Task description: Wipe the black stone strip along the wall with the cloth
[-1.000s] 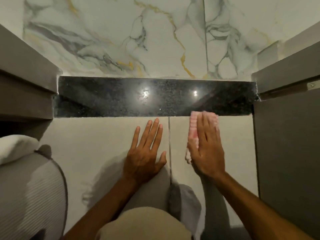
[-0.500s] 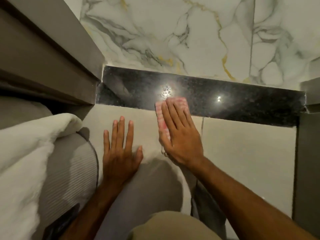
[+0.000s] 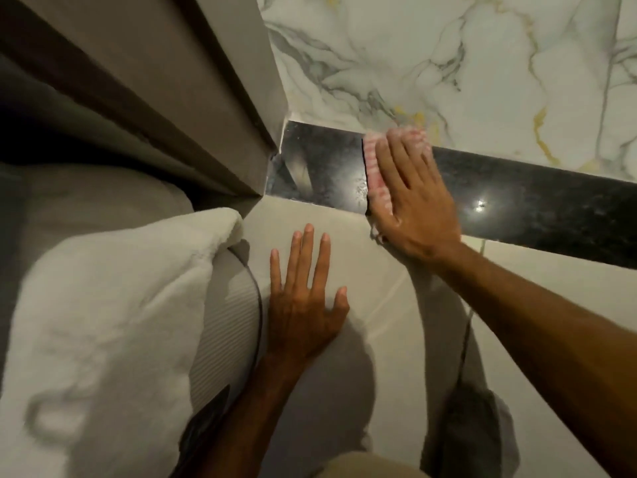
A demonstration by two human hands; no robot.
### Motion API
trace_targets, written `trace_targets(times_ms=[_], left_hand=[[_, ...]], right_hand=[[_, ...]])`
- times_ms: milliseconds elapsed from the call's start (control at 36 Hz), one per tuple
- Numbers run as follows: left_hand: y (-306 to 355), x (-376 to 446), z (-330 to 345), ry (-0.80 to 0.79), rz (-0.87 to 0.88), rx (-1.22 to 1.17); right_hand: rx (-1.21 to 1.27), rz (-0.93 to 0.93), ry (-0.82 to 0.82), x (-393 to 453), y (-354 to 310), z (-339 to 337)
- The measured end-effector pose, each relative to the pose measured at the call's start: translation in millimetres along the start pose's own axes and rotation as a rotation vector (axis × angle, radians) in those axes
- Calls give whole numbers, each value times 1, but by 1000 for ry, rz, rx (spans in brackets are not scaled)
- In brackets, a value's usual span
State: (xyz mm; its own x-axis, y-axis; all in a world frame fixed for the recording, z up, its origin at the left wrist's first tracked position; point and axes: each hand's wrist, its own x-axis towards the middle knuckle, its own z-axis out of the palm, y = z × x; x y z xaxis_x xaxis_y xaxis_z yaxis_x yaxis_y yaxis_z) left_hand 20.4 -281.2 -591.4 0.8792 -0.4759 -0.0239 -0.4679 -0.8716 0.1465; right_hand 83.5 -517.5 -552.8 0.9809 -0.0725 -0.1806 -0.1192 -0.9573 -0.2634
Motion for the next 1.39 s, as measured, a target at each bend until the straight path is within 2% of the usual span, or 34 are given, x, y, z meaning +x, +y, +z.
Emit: trace_targets(times_ms=[83, 194, 306, 389, 444, 528, 611, 667, 750, 861, 917, 1028, 1167, 1222, 1278, 1333, 1389], left_hand=[[-5, -5, -3, -8, -28, -8], [2, -2, -8, -21, -90, -10], [2, -1, -8, -19, -95, -36], [1, -1, -6, -2, -91, -23], [1, 0, -6, 12, -97, -30], [1, 0, -7, 14, -118, -34], [1, -1, -8, 21, -154, 2], [2, -1, -10, 19, -169, -7], [3, 0, -12, 12, -179, -23], [3, -1, -8, 22, -177, -12], [2, -1, -6, 33, -182, -19], [2, -1, -7, 34, -176, -57], [3, 6, -19, 35, -183, 3], [5, 6, -19, 4, -171, 18], [8, 6, -16, -9, -147, 23], [6, 3, -15, -6, -157, 27], [1, -2, -15, 11, -167, 34]], right_hand=[[-46, -35, -6, -53, 23, -1], [-38, 216, 38, -92, 47, -8], [-8, 460, 115, -41, 16, -10], [41, 493, 111, 20, -24, -7], [64, 387, 95, 51, -52, -2], [31, 63, 41, 62, -79, 4], [-38, -249, -26, 28, -68, 6], [-78, -318, -34, -8, -42, 7], [-58, -134, 21, -39, -9, 3], [8, 221, 90, -2, -19, -4], [26, 239, 93, 30, -38, -2], [48, 14, 27, 66, -78, 4], [-6, -160, 3, 9, -67, 4], [-18, -93, 14, -17, -47, 9], [-18, 112, 73, -24, -30, 10], [1, 290, 136, -4, -38, 7], [41, 377, 174, 27, -60, 6]])
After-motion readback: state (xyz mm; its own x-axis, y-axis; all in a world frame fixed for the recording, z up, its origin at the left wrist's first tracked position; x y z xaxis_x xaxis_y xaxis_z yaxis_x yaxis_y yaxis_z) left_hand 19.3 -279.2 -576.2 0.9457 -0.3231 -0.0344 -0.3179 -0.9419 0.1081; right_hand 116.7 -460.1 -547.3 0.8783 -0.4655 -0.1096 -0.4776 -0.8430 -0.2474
